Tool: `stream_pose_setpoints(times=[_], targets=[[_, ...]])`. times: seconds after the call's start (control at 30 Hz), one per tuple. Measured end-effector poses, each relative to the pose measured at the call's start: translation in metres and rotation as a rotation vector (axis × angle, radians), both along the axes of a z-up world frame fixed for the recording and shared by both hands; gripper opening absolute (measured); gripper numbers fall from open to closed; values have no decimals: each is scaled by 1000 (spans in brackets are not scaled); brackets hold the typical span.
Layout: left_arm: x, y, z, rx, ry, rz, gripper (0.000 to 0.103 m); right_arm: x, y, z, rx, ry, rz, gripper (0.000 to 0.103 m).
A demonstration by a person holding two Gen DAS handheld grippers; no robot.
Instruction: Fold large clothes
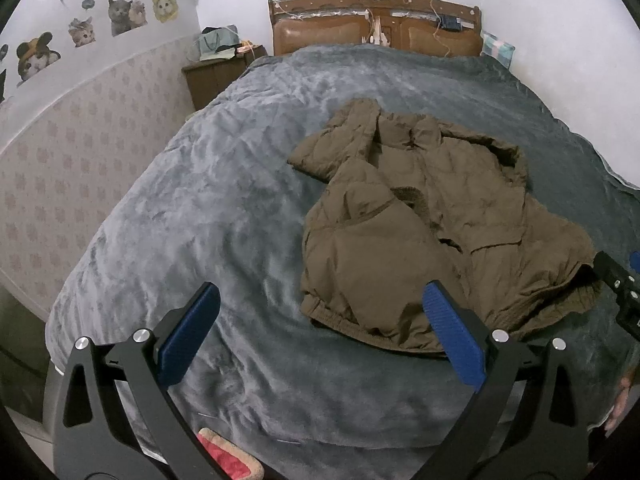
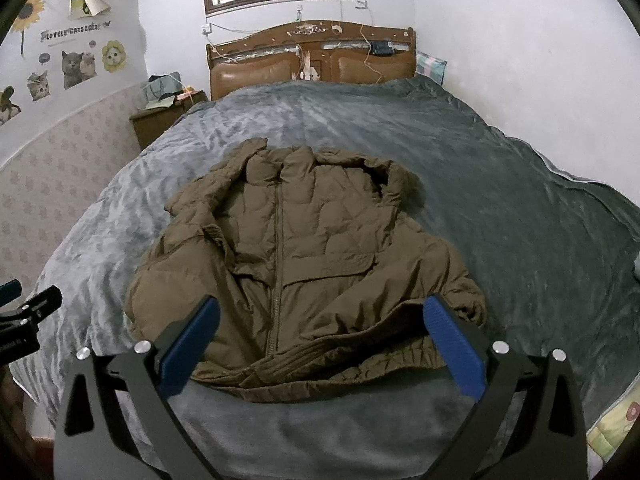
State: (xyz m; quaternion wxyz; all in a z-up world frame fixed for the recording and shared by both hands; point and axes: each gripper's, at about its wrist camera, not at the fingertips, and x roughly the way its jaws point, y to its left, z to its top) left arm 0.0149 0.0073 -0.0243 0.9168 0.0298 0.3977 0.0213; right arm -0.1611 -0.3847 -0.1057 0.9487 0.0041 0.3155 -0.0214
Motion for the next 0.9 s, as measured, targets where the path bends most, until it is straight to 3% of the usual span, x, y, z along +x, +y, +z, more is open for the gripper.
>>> stream_pose_setpoints(times=[0.5,0.7,0.8,0.9], targets=[[1,1,-3,-22,-44,-22,100,2,-11,0,-42,-29,-10,102],[23,18,-20,-50,17,-20,100,8,-35,-1,-120,-62,-59,102],[44,28,-38,-25,73,-5,100,16,-60,-5,-95,-42,-98,102],[56,31,-50,22,68,12,100,26,-86,-10,-43,-25,-116,102]])
